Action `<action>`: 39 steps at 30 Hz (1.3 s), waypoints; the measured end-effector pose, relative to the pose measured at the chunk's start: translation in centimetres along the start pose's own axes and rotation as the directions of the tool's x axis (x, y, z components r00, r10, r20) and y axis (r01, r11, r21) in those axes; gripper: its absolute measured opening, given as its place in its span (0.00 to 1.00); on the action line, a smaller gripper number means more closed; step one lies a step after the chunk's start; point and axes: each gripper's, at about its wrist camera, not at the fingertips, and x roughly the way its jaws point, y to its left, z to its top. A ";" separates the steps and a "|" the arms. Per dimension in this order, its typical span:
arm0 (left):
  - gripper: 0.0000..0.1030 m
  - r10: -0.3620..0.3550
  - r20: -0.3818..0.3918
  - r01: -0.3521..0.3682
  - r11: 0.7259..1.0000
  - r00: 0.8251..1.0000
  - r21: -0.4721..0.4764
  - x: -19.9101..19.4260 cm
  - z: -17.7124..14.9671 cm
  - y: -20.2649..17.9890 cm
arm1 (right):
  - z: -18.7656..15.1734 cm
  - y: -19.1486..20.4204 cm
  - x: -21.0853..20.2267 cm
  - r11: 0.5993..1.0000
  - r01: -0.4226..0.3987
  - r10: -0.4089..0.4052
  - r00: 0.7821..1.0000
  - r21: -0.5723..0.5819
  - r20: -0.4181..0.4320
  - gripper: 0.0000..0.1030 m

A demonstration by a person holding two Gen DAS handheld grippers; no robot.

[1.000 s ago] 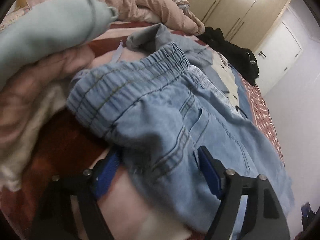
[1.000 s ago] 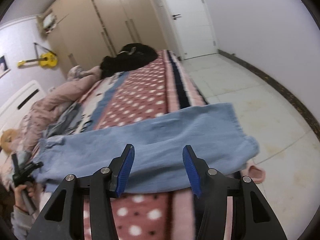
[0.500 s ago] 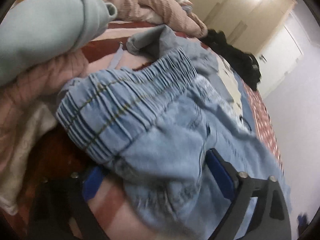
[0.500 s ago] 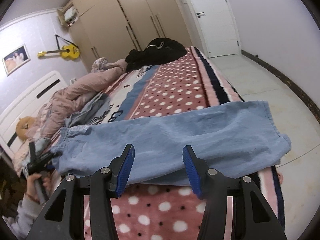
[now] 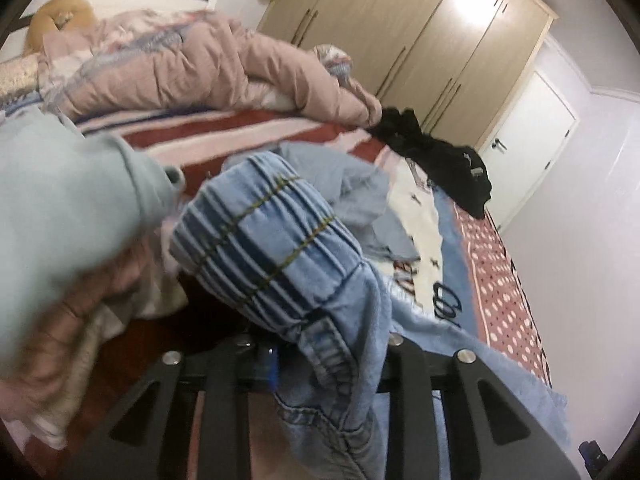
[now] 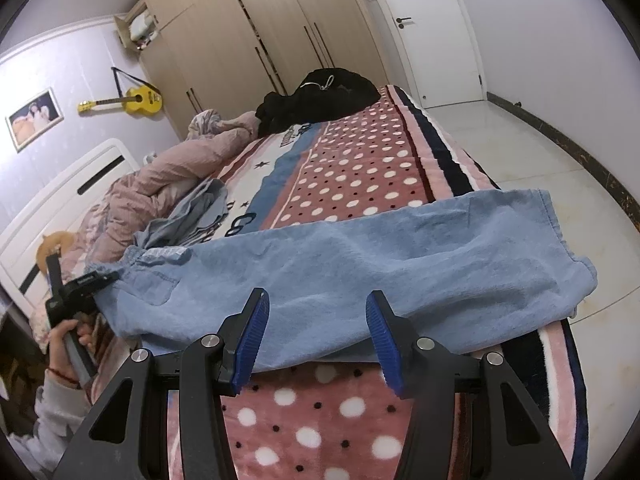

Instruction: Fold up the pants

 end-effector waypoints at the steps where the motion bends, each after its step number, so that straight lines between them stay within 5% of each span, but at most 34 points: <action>1: 0.23 0.007 0.024 -0.007 1.000 1.000 -0.004 -0.7 0.3 0.2 | 0.0 0.1 0.0 1.000 -0.001 0.001 1.000 -0.003 -0.002 0.45; 12: 0.21 0.028 0.149 -0.033 0.999 0.989 0.029 -5.5 5.0 2.8 | -1.1 3.2 2.0 0.996 -0.049 0.043 0.995 -0.070 -0.095 0.46; 17: 0.21 0.042 0.137 -0.054 0.995 0.990 0.080 -7.0 7.2 4.2 | -1.8 6.7 4.5 0.986 -0.108 0.090 0.986 -0.125 -0.139 0.46; 26: 0.21 -0.053 0.103 0.021 0.958 0.993 0.286 -8.5 5.3 0.5 | -5.0 14.2 10.0 0.938 -0.285 0.225 0.933 -0.197 -0.280 0.46; 32: 0.21 -0.182 0.054 0.140 0.887 0.982 0.440 -9.7 2.1 -6.0 | -6.1 14.7 10.4 0.934 -0.276 0.209 0.937 -0.227 -0.280 0.45; 39: 0.21 -0.319 -0.137 0.338 0.750 0.938 0.569 -7.8 -4.8 -14.2 | -2.9 8.7 6.5 0.970 -0.213 0.192 0.967 -0.116 -0.166 0.46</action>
